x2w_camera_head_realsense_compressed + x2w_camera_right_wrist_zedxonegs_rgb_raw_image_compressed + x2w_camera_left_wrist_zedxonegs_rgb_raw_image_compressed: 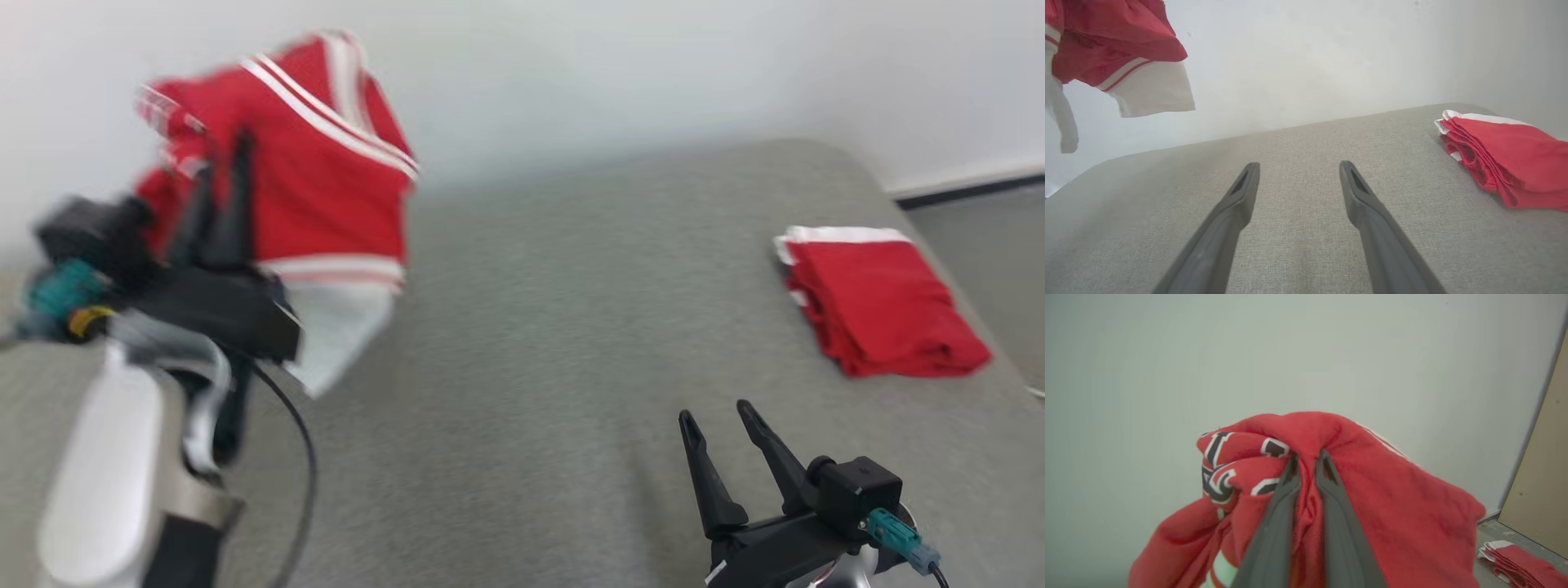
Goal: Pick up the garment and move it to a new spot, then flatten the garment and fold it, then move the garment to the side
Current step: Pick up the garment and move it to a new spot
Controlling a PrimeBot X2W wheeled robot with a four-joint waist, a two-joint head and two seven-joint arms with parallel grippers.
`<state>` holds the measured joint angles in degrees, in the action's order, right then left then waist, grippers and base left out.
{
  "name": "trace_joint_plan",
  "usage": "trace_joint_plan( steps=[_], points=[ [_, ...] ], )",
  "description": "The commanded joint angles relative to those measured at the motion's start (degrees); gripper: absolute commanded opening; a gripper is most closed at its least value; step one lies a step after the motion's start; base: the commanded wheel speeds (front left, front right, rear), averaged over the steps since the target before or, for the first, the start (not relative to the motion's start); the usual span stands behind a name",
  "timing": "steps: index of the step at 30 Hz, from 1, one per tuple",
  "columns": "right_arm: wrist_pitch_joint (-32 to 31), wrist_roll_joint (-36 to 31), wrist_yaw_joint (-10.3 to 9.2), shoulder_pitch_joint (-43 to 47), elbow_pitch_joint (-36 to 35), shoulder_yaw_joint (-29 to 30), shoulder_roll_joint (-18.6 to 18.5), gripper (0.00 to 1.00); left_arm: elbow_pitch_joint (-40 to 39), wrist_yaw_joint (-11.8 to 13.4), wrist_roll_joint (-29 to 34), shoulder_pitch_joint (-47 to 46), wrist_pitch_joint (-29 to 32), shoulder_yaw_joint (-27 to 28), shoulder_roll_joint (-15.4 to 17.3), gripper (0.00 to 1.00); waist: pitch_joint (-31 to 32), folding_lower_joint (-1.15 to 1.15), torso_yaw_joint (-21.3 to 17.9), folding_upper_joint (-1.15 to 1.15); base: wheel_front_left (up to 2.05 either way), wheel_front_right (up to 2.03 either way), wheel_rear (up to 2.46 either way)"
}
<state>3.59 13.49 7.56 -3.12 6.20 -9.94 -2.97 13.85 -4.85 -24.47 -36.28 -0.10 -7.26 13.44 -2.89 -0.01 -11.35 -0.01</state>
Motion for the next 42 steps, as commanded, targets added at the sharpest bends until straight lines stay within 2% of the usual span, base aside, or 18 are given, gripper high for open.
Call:
trace_joint_plan(
  steps=[1,7,15,16,17,23,28,33,36,38,42],
  points=[
    [0.50,0.52,-0.13,0.13,0.18,-0.40,0.11,1.00,-1.81,0.26,0.62,3.08,1.23,-1.38,-0.72,0.00,1.29,0.01,-7.49,0.01,0.00,0.00,0.00],
    [1.52,1.83,-0.13,-0.78,1.33,-1.34,0.11,1.00,-2.15,1.08,-0.28,11.59,2.96,-5.16,-3.98,0.00,0.79,0.01,-12.70,0.01,0.00,0.00,0.00],
    [2.53,2.50,-0.13,-0.63,2.69,-1.01,0.13,1.00,7.14,1.42,0.16,16.34,0.29,-8.24,-6.93,0.00,-0.14,0.01,-13.93,0.01,0.00,0.00,0.00],
    [2.60,2.59,-0.13,-0.61,2.81,-1.13,0.13,1.00,8.81,1.16,0.36,16.31,-0.36,-8.83,-7.14,0.26,-0.28,0.01,-13.75,0.01,0.00,0.00,0.00],
    [2.62,2.65,-0.13,-0.66,2.88,-1.24,0.14,1.00,10.52,1.06,0.03,16.30,-0.76,-9.04,-7.43,1.00,-0.41,0.01,-13.49,0.01,0.00,0.00,0.00],
    [2.92,2.32,-0.13,-0.89,3.23,-1.32,0.12,1.00,16.56,-0.52,-2.36,15.20,-3.41,-10.99,-9.26,1.00,-0.61,0.01,-10.15,0.01,0.00,0.00,0.00],
    [3.37,2.00,-0.13,-0.27,3.01,-0.62,0.11,1.00,15.07,-2.21,-4.91,16.26,-6.84,-13.43,-9.18,1.00,-0.22,0.01,-6.15,0.01,0.00,0.00,0.00],
    [3.59,1.45,-0.13,0.61,2.86,0.66,0.11,1.00,9.92,-2.02,-1.77,18.95,-12.76,-14.46,-6.84,1.00,0.33,0.01,-1.50,0.01,0.00,0.00,0.00],
    [4.11,0.92,-0.13,1.01,2.82,1.82,0.10,1.00,5.48,-1.06,0.00,21.39,-14.59,-13.50,-5.65,1.00,0.86,0.01,1.26,0.01,0.00,0.00,0.00],
    [4.49,0.49,-0.13,1.23,2.86,2.50,0.08,1.00,1.74,-0.08,1.10,24.03,-15.07,-11.57,-5.41,1.00,1.35,0.01,2.83,0.01,0.00,0.00,0.00],
    [5.39,-0.21,-0.13,2.12,3.43,4.47,0.07,1.00,-7.83,1.54,3.42,30.63,-15.14,-4.59,-7.10,1.00,2.01,0.01,5.74,0.01,0.00,0.00,0.00]
  ],
)
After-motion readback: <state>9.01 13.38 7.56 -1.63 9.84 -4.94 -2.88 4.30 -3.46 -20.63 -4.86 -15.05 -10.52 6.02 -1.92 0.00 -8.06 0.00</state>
